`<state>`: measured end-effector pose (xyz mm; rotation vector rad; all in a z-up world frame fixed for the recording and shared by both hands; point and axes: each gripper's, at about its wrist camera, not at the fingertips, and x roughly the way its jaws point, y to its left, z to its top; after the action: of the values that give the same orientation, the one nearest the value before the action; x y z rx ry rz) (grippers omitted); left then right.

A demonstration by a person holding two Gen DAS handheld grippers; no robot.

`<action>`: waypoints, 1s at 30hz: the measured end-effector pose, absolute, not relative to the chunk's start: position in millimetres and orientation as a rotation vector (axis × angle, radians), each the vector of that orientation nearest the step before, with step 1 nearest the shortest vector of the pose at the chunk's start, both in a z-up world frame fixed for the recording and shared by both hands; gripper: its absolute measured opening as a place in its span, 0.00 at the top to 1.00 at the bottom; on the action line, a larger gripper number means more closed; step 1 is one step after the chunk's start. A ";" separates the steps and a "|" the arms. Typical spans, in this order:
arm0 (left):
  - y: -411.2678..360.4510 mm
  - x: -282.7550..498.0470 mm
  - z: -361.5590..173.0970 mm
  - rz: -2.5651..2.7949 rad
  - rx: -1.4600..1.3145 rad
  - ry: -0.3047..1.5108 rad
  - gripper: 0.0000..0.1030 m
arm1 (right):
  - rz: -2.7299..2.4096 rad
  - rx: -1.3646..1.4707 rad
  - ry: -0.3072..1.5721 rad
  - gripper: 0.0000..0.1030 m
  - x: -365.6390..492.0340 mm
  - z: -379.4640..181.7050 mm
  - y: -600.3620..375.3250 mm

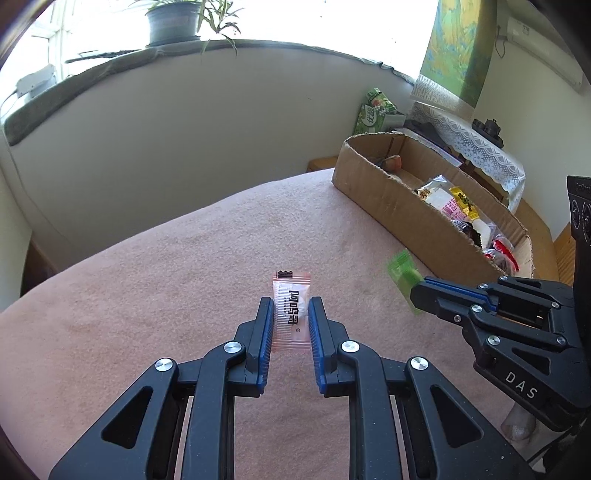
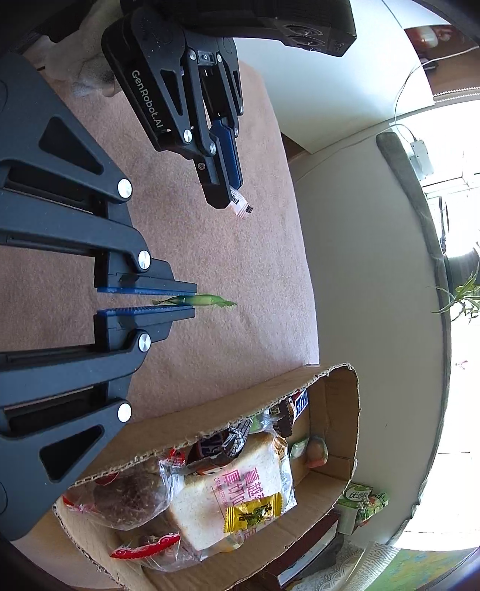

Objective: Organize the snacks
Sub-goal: 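Carry the pink candy with the left gripper over the box while the right gripper carries the green candy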

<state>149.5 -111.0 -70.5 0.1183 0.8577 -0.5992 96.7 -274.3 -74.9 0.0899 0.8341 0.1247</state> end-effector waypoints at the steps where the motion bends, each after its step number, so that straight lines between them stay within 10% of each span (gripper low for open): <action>1: -113.2 148.5 -66.8 -0.601 0.119 0.852 0.83 | 0.136 0.098 0.827 0.95 93.6 -70.7 -275.7; 30: -248.1 164.3 -11.0 -0.672 0.080 0.742 0.83 | 0.089 0.097 0.675 0.95 49.4 -5.8 -393.1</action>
<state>164.3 -248.1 -11.0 0.0797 0.7422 -0.6724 49.4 -393.1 -5.8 0.0974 0.6746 0.0895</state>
